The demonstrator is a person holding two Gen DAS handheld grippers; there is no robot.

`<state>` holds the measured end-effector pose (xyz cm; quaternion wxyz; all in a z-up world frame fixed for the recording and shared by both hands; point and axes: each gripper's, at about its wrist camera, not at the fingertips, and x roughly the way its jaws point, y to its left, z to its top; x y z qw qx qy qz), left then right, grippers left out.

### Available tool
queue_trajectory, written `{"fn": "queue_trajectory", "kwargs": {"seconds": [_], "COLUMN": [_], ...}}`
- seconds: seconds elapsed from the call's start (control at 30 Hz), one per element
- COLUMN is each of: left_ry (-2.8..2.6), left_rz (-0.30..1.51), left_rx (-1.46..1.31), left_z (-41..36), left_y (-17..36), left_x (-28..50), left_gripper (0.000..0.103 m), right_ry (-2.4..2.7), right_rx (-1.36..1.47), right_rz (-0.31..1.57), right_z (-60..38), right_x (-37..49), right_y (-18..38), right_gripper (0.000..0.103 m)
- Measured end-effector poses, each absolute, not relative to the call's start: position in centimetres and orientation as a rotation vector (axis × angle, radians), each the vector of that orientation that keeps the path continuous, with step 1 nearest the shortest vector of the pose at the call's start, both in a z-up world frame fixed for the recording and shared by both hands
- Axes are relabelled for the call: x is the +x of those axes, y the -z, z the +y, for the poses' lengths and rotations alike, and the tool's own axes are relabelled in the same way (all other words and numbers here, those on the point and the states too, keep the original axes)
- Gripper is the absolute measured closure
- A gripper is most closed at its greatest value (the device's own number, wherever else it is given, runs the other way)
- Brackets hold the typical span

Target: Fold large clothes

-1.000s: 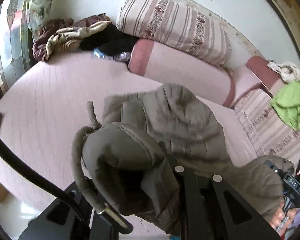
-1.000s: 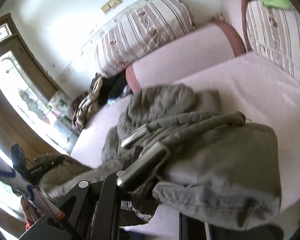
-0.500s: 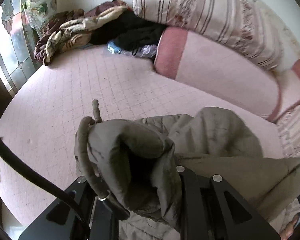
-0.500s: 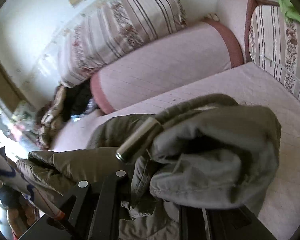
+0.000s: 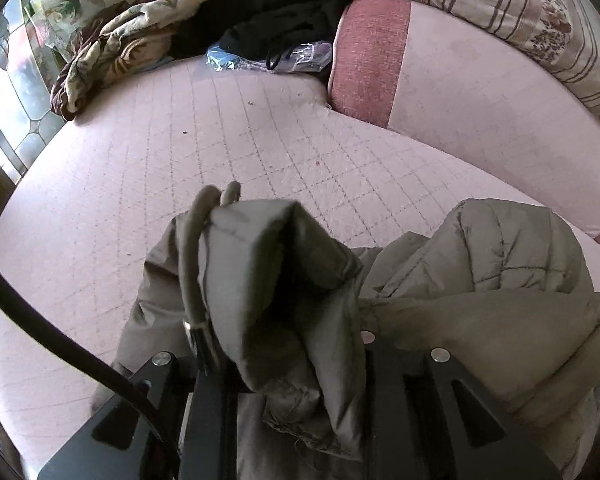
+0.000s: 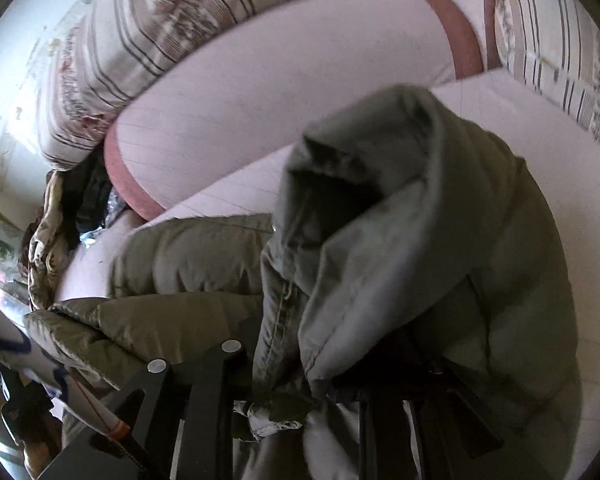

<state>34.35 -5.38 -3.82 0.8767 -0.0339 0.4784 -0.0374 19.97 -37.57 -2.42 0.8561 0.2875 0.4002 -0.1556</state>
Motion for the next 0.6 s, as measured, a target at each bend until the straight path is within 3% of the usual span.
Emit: {"fn": "queue_trajectory", "kwargs": {"seconds": [0.13, 0.27, 0.33, 0.43, 0.47, 0.5, 0.57, 0.6], "left_ry": [0.076, 0.166, 0.230, 0.322, 0.328, 0.323, 0.325, 0.325], "left_rz": [0.969, 1.004, 0.993, 0.937, 0.895, 0.865, 0.801, 0.789], "left_rx": [-0.045, -0.113, -0.193, -0.295, -0.312, -0.317, -0.325, -0.321], "left_z": [-5.9, -4.4, -2.5, 0.2, 1.2, 1.7, 2.8, 3.0], "left_y": [4.3, 3.2, 1.4, -2.0, -3.6, -4.5, -7.0, -7.8], "left_x": [34.1, 34.1, 33.3, 31.3, 30.3, 29.7, 28.2, 27.6], "left_gripper": [0.081, 0.073, 0.065, 0.044, 0.032, 0.027, 0.024, 0.024], "right_ry": [0.313, 0.315, 0.285, 0.235, 0.224, 0.220, 0.223, 0.247], "right_rx": [0.629, 0.612, 0.614, 0.655, 0.666, 0.670, 0.649, 0.606], "right_rz": [0.835, 0.851, 0.831, 0.771, 0.756, 0.739, 0.681, 0.640], "right_z": [-38.0, -37.7, -37.6, -37.7, -37.7, -37.7, -37.2, -36.6], "right_x": [20.0, 19.9, 19.4, 17.8, 17.3, 16.8, 15.5, 14.6], "right_y": [3.5, 2.7, 1.1, -1.4, -2.2, -2.9, -4.7, -6.1], "right_gripper": [0.081, 0.077, 0.069, 0.054, 0.044, 0.032, 0.018, 0.016]}}
